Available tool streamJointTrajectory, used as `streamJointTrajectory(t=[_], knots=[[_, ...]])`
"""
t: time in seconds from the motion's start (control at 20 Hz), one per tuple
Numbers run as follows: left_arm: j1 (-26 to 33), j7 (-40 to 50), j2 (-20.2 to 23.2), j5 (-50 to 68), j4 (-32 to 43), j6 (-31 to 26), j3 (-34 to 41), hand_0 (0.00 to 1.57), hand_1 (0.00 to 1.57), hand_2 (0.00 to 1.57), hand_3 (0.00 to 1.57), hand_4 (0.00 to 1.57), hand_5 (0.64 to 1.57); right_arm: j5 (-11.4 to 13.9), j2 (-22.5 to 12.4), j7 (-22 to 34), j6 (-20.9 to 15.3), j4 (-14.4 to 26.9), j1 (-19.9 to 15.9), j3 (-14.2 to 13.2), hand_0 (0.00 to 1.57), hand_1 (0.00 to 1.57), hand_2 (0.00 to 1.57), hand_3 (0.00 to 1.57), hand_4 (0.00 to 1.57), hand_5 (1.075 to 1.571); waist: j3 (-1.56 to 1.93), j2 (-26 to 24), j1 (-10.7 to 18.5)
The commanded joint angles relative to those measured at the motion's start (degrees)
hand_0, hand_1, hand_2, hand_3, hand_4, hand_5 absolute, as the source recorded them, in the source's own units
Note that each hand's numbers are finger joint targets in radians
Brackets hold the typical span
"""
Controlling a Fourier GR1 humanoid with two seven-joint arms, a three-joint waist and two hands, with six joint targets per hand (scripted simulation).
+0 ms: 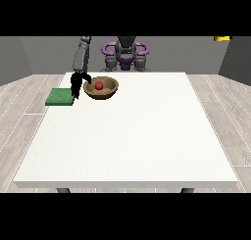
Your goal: Pick the cup and pour the ball into the bowl, then pick the bowl and place it on the pad
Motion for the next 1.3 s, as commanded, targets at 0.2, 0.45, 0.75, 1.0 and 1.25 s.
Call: streamJointTrajectory(t=[0.2, 0.45, 0.75, 1.0, 1.25], knots=[[-0.7, 0.6, 1.2, 2.1, -1.6, -0.1, 0.7, 0.0, 0.0, 0.0, 0.0, 1.02, 1.538, 0.9, 3.0, -2.1, -3.7, 4.2, -3.5, 0.5, 0.0, 0.0, 0.0, 0.0, 0.43, 1.546, 0.94, 2.9, 1.0], [1.4, -1.2, 4.7, 4.2, 2.0, -3.8, 3.3, 0.0, 0.0, 0.0, 0.0, 1.02, 1.545, 2.2, 6.3, -3.1, -6.9, 3.1, -5.2, 2.7, 0.0, 0.0, 0.0, 0.0, 0.47, 1.547, 0.88, 3.0, -0.3], [-0.1, 0.1, 6.2, 5.7, -0.6, -3.9, 4.2, 0.0, 0.0, 0.0, 0.0, 1.02, 1.536, 4.2, 0.4, 1.4, -12.6, 7.8, 1.9, 0.3, 1.57, 1.57, 1.57, 0.79, 0.84, 1.487, 0.84, 6.0, 2.1], [-1.9, 2.0, 5.4, 6.4, -1.5, -2.9, 3.4, 0.0, 0.0, 0.0, 0.0, 1.09, 1.514, 7.5, -1.9, 2.4, -19.3, 5.8, 2.8, 1.4, 1.57, 1.57, 1.57, 1.53, 0.93, 1.511, 0.8, 6.1, 2.5], [0.2, 1.2, 6.0, 7.1, 0.7, -5.0, 4.2, 0.0, 0.0, 0.0, 0.0, 1.17, 1.531, 8.8, -5.8, 7.7, -21.7, 1.2, 4.4, 3.0, 1.57, 1.57, 1.57, 1.24, 1.0, 1.546, 0.61, 3.3, 2.6]])
